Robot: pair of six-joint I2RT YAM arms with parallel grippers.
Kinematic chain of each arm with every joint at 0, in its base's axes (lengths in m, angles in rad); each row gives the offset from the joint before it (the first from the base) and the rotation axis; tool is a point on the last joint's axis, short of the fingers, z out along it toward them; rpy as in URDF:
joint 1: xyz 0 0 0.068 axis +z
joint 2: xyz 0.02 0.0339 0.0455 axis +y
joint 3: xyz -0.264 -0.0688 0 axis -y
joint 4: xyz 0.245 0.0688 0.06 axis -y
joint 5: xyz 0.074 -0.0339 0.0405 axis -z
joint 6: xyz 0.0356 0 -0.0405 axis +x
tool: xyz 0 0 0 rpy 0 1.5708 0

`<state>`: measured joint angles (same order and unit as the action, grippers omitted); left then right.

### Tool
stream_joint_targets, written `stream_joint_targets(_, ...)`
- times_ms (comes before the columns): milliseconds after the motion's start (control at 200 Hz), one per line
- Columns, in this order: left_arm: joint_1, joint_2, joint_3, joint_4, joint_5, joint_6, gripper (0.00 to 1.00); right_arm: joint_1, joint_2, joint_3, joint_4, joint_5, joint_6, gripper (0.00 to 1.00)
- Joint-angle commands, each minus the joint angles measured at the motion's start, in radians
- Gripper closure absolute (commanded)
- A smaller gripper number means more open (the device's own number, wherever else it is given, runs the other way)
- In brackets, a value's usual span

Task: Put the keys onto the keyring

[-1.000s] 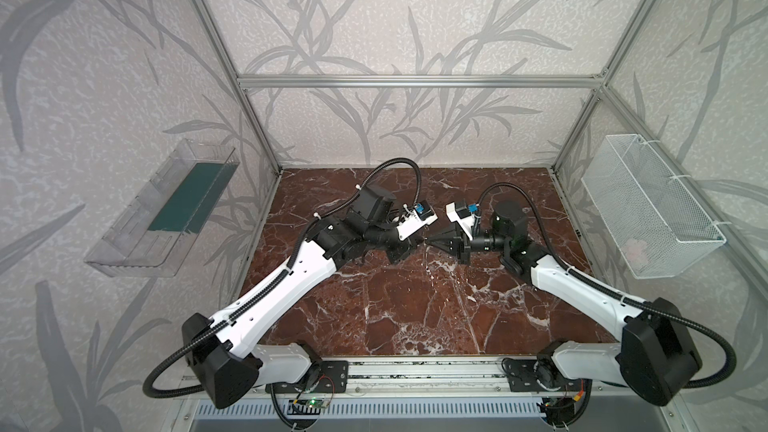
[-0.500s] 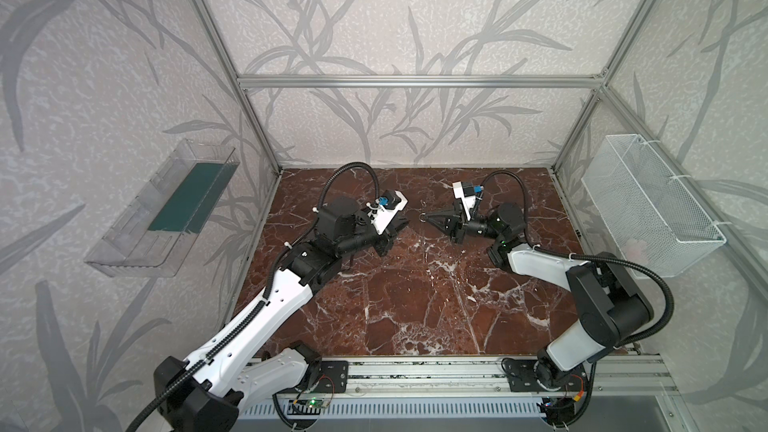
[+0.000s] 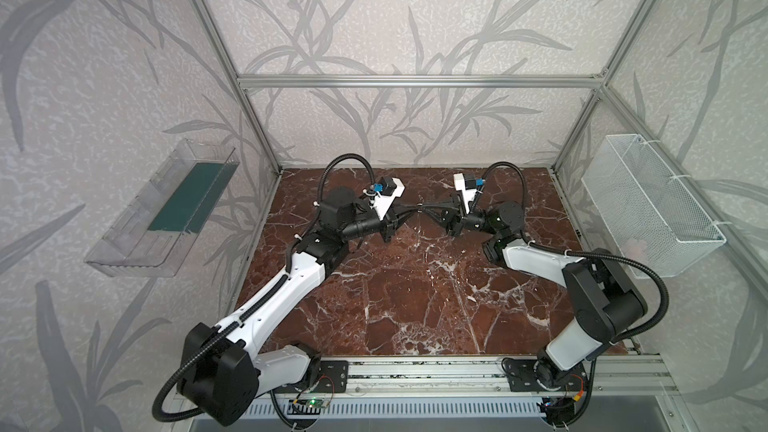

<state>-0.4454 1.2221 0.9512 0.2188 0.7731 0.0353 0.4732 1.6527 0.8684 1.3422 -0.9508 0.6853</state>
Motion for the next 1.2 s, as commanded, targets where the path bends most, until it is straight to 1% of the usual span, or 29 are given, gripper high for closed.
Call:
stream_joint_targets(0, 0.003, -0.001, -0.015, 0.103, 0.09, -0.044, 0.86, 0.003, -0.013, 0.039, 0.066, 0.006, 0.005, 1.0)
stream_joint_targets(475, 0.005, 0.028, -0.021, 0.179, 0.141, -0.078, 0.87, 0.014, -0.011, 0.055, 0.066, -0.015, 0.014, 1.0)
stream_joint_targets(780, 0.007, 0.057, -0.018, 0.222, 0.166, -0.108, 0.9, 0.024, -0.014, 0.058, 0.064, -0.017, 0.016, 1.0)
stream_joint_targets(850, 0.007, 0.06, -0.018, 0.224, 0.175, -0.115, 0.94, 0.025, -0.013, 0.059, 0.064, -0.014, 0.016, 1.0)
stream_joint_targets(925, 0.007, 0.06, -0.023, 0.223, 0.177, -0.117, 1.0, 0.025, -0.013, 0.06, 0.064, -0.015, 0.017, 1.0)
stream_joint_targets(1055, 0.007, 0.049, -0.028, 0.173, 0.155, -0.101, 1.0, 0.014, -0.017, 0.054, 0.066, -0.027, 0.024, 1.0)
stream_joint_targets(1140, 0.005, 0.029, -0.014, 0.082, 0.119, -0.061, 1.0, -0.012, -0.02, 0.04, 0.065, -0.041, 0.047, 1.0)
stream_joint_targets(1195, 0.006, 0.014, 0.012, -0.018, 0.087, -0.016, 1.0, -0.033, -0.024, 0.021, 0.065, -0.05, 0.057, 0.9)
